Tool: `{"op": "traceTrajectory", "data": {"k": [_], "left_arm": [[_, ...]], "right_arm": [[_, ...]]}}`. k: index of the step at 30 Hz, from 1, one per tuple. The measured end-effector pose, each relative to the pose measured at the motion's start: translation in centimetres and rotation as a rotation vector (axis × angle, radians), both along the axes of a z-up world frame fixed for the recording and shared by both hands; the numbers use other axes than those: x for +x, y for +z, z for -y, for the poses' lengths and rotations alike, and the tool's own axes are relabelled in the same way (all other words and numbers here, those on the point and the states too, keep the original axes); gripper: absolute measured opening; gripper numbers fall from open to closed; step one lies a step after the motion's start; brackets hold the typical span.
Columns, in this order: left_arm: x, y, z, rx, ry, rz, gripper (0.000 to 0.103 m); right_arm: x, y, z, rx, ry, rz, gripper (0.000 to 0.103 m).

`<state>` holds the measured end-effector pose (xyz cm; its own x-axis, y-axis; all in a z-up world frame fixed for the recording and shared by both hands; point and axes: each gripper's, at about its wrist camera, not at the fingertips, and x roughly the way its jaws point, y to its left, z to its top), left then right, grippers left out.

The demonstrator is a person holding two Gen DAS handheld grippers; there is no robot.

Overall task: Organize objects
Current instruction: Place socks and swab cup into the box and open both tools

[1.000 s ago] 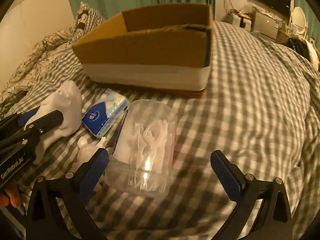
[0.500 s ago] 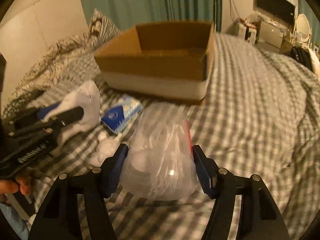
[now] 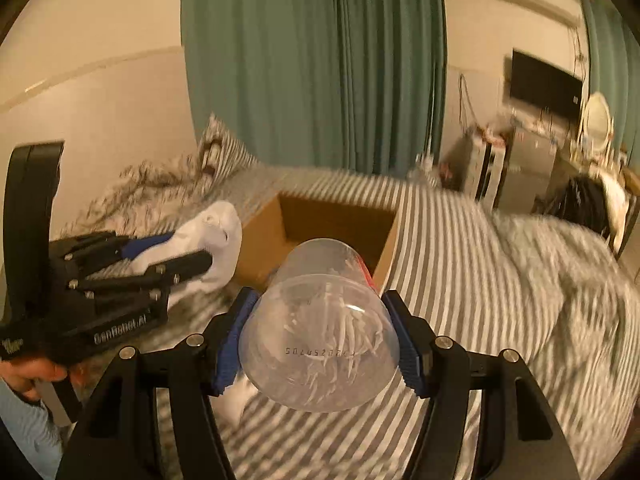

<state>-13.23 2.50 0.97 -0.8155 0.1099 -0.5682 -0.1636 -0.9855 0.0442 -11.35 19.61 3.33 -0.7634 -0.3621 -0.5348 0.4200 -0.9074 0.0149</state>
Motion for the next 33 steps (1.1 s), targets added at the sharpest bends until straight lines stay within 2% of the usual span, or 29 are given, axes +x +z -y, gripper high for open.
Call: {"op": "traceTrajectory", "data": {"k": [4,7,11,13,18,20,21,22,23,24,25,29,33], "left_arm": [[-4.3,0.6,0.6,-0.005,0.010,0.002,0.039],[-8.0,-0.3,1.2,-0.012,0.031,0.017,0.039],[-11.9,-3.2,1.4,0.001,0.006,0.049,0.039],[-13.7,-5.4,1.4,0.015,-0.024,0.095,0.039],[-16.1,-8.7,1.5,0.045,-0.033,0.156,0.040],[-16.4,-9.1,1.6,0.060,-0.039,0.167,0.044],[-16.4,-9.2,1.9,0.067,-0.042,0.171,0.051],[-16.4,-9.2,2.0,0.067,-0.042,0.172,0.062],[-16.1,-9.0,2.1,0.059,-0.036,0.174,0.070],[-15.7,-8.6,1.9,0.048,-0.031,0.170,0.083],[-15.2,-8.1,1.9,0.035,-0.024,0.152,0.087],[-12.0,-5.2,1.8,0.007,-0.025,0.104,0.094],[-8.3,-2.0,1.3,-0.025,-0.040,0.057,0.101]], "right_arm": [[-3.7,2.3,0.8,-0.018,0.005,-0.041,0.063],[-7.0,2.3,1.4,-0.027,0.001,-0.041,0.063],[-11.3,0.0,2.7,-0.028,-0.016,0.002,0.063],[-13.1,-2.0,3.3,-0.024,-0.035,0.042,0.063],[-16.1,-6.2,3.9,-0.035,-0.067,0.106,0.063],[-16.6,-7.0,3.6,-0.043,-0.083,0.121,0.063],[-16.8,-7.2,3.5,-0.048,-0.090,0.128,0.064],[-16.7,-7.2,3.1,-0.053,-0.092,0.129,0.064],[-16.6,-7.0,2.8,-0.056,-0.096,0.125,0.069],[-16.3,-6.5,2.6,-0.061,-0.104,0.112,0.075],[-15.9,-6.0,2.2,-0.066,-0.111,0.099,0.077],[-12.9,-3.2,0.8,-0.068,-0.122,0.065,0.080],[-9.0,0.6,-0.6,-0.020,-0.143,0.015,0.084]]}}
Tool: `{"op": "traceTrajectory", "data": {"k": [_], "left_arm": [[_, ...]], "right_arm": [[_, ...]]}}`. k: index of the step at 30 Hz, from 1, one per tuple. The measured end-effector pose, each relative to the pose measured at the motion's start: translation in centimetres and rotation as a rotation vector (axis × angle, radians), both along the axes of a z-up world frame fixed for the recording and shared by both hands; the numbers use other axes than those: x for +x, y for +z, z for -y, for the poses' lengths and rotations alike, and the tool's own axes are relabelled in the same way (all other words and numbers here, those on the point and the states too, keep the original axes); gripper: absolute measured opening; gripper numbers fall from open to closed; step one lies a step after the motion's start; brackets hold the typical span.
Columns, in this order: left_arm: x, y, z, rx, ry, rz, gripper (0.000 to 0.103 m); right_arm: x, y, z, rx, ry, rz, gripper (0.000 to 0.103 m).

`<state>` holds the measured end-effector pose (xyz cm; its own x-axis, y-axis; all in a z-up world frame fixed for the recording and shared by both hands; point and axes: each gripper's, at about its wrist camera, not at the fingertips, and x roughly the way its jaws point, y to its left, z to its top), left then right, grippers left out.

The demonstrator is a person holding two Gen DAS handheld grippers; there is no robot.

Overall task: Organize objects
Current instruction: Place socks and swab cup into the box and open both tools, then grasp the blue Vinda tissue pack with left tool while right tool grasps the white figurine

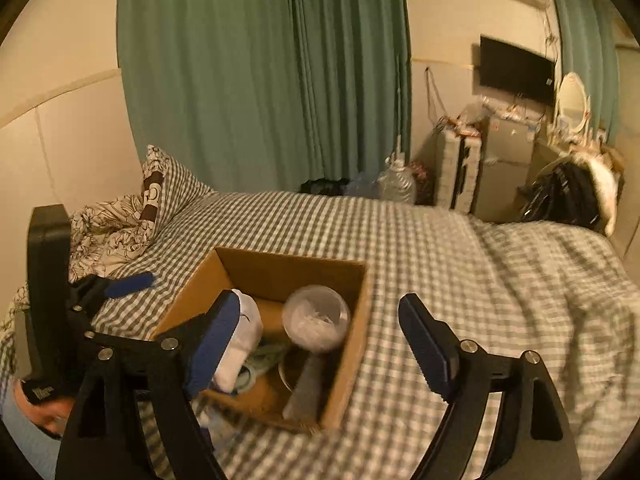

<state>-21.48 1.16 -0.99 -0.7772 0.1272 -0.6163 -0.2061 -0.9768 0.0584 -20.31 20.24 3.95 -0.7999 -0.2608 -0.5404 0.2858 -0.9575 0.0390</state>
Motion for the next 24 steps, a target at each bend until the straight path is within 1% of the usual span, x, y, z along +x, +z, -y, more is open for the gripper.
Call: {"op": "traceTrajectory", "data": {"k": [1,3,6,7,9,10,12,14,15,18,20,22,24], "left_arm": [[1.3,1.0,0.1,-0.010,-0.002,-0.018,0.103],[3.5,2.5,0.2,-0.024,0.002,-0.040,0.103],[7.1,4.9,1.4,-0.012,0.022,-0.069,0.103],[8.1,5.3,1.8,-0.002,0.028,-0.074,0.103],[10.2,5.9,2.7,0.023,0.035,-0.087,0.103],[11.4,6.0,3.1,0.034,0.038,-0.091,0.103],[12.9,5.7,3.3,0.030,0.057,-0.096,0.103],[14.3,4.7,3.4,0.018,0.075,-0.089,0.103],[14.7,4.2,3.3,0.016,0.074,-0.083,0.103],[16.1,1.0,3.5,0.023,0.073,-0.039,0.103],[16.3,-1.5,3.8,0.021,0.108,-0.014,0.103],[16.0,-3.7,4.0,0.015,0.117,0.008,0.103],[15.4,-5.8,4.4,0.000,0.140,0.043,0.103]], "right_arm": [[1.1,1.0,-0.4,0.007,-0.004,-0.015,0.085],[3.1,3.0,-1.0,0.012,-0.008,-0.040,0.088],[6.7,5.8,-1.2,0.007,-0.006,-0.085,0.089],[8.1,6.5,-1.1,0.009,-0.002,-0.106,0.089],[10.7,7.5,-0.7,0.018,0.023,-0.141,0.093],[12.1,7.8,-0.4,0.023,0.035,-0.157,0.094],[14.2,7.6,0.1,0.035,0.042,-0.172,0.099],[15.8,6.8,0.6,0.041,0.042,-0.170,0.103],[16.4,6.0,0.8,0.038,0.042,-0.160,0.103],[16.6,2.7,1.5,0.032,0.026,-0.098,0.103],[16.2,-0.2,2.0,0.038,-0.004,-0.056,0.103],[15.4,-3.6,2.7,0.043,-0.028,-0.002,0.103],[14.7,-7.1,3.7,0.068,-0.016,0.059,0.103]]}}
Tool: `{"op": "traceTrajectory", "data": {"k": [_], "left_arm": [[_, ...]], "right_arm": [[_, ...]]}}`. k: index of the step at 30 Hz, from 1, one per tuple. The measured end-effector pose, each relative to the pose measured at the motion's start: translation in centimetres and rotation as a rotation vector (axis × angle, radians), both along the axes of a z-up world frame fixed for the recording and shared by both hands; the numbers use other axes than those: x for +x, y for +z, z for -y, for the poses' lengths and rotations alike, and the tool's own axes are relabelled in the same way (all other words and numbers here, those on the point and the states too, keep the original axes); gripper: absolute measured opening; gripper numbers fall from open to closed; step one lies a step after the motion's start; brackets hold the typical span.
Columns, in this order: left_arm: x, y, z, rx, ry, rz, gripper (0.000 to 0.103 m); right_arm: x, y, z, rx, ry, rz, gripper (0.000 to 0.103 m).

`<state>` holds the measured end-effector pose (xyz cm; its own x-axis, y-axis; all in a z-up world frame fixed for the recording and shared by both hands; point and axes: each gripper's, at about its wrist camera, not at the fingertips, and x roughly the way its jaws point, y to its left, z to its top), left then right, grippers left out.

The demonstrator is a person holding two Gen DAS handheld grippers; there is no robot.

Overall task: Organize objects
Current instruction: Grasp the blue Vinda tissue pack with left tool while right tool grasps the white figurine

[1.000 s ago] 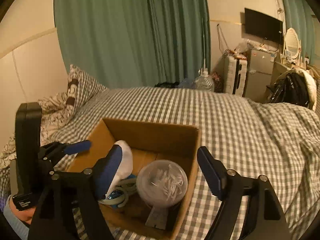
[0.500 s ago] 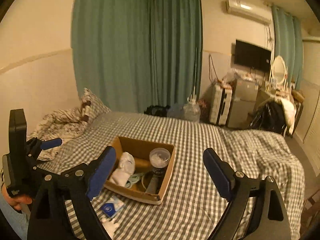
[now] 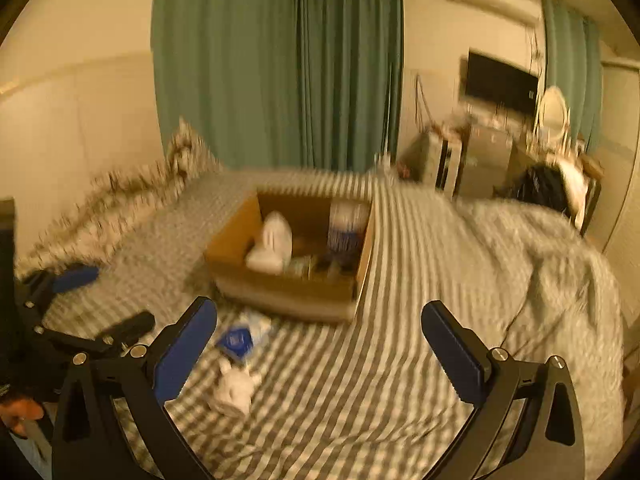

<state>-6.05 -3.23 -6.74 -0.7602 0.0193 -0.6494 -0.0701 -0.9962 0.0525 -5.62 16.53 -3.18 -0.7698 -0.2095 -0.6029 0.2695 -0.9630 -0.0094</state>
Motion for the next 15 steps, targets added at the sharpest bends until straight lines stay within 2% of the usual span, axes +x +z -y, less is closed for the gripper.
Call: {"op": "traceTrajectory", "data": {"k": [4,6,9,11,15], "left_arm": [[-0.8,-2.8,1.2,-0.078,0.083,0.035,0.103],[-1.0,-3.8,1.8,-0.072,0.091,0.063,0.103],[-1.7,-5.3,2.6,-0.090,0.131,0.116,0.103],[-2.1,-6.1,3.3,-0.072,0.142,0.147,0.103],[-2.2,-6.6,4.0,-0.052,0.158,0.161,0.103]], "right_arm": [[-2.0,-6.7,2.3,0.073,0.031,0.147,0.103],[-2.7,-8.9,3.5,0.081,0.060,0.211,0.103],[-3.2,-10.8,4.9,0.094,0.084,0.249,0.103],[-3.5,-11.9,5.6,0.089,0.103,0.272,0.103],[-4.6,-14.0,6.7,0.076,0.116,0.312,0.103]]}}
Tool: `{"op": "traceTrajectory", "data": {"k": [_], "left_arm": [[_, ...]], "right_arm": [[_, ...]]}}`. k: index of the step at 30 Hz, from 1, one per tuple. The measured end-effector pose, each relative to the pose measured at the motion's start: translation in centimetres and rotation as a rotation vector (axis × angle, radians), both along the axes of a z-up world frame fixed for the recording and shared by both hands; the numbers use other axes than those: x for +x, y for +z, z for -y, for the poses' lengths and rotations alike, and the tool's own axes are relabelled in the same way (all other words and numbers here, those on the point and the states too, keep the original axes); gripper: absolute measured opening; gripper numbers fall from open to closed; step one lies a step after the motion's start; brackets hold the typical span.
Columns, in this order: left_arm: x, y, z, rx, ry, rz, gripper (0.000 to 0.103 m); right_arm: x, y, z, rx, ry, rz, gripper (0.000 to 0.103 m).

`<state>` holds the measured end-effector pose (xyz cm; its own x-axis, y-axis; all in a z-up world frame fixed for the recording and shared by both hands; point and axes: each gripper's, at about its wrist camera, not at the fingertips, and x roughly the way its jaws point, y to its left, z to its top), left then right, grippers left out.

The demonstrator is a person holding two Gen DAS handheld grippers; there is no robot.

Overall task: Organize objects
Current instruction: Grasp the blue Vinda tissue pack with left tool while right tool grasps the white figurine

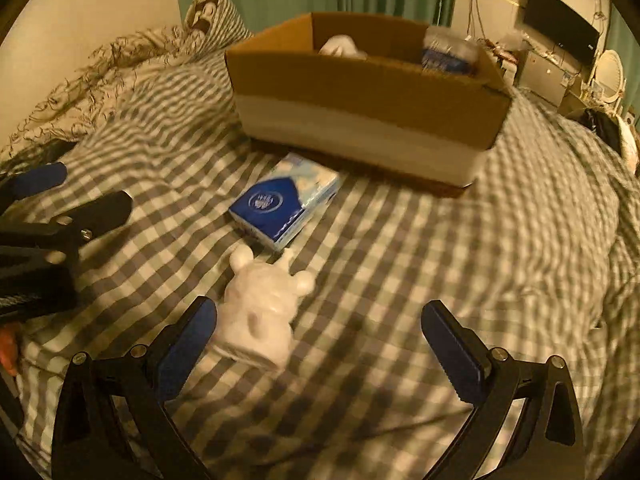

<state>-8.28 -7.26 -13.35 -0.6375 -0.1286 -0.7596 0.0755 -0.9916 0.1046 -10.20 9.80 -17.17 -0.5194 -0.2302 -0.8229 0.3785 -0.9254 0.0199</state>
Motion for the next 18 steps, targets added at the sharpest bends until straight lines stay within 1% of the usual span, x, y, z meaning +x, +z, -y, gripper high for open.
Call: {"op": "traceTrajectory", "data": {"k": [2,4,5,6,7,10,12,14,18], "left_arm": [[0.0,-0.1,0.0,0.003,-0.002,0.000,0.103],[0.0,-0.1,-0.1,0.005,-0.002,0.002,0.103],[-0.1,-0.1,-0.1,0.004,-0.002,0.005,0.103],[-0.2,-0.1,-0.2,0.005,-0.004,0.008,0.103],[-0.2,-0.1,-0.3,0.003,-0.006,0.008,0.103],[-0.1,0.3,-1.3,-0.006,-0.037,-0.003,0.103],[0.0,0.5,-2.3,-0.038,-0.062,-0.010,0.103],[0.1,0.9,-3.5,-0.070,-0.094,-0.030,0.103],[-0.7,2.1,-5.9,-0.049,-0.157,-0.066,0.103]], "right_arm": [[-0.4,-0.6,0.6,-0.013,0.006,0.021,0.101],[-0.5,-1.2,1.4,-0.007,0.039,0.035,0.093],[-0.5,-1.4,1.5,-0.015,0.058,0.048,0.079],[-0.5,-1.7,1.6,-0.021,0.077,0.066,0.056],[-0.5,-1.8,1.6,-0.022,0.089,0.079,0.051],[0.1,-1.0,0.6,-0.050,0.106,0.068,0.050],[0.6,0.1,-0.6,-0.039,0.101,0.024,0.050],[0.6,1.3,-2.4,-0.037,0.068,-0.017,0.050],[-0.2,4.1,-6.1,-0.047,-0.004,-0.099,0.050]]}}
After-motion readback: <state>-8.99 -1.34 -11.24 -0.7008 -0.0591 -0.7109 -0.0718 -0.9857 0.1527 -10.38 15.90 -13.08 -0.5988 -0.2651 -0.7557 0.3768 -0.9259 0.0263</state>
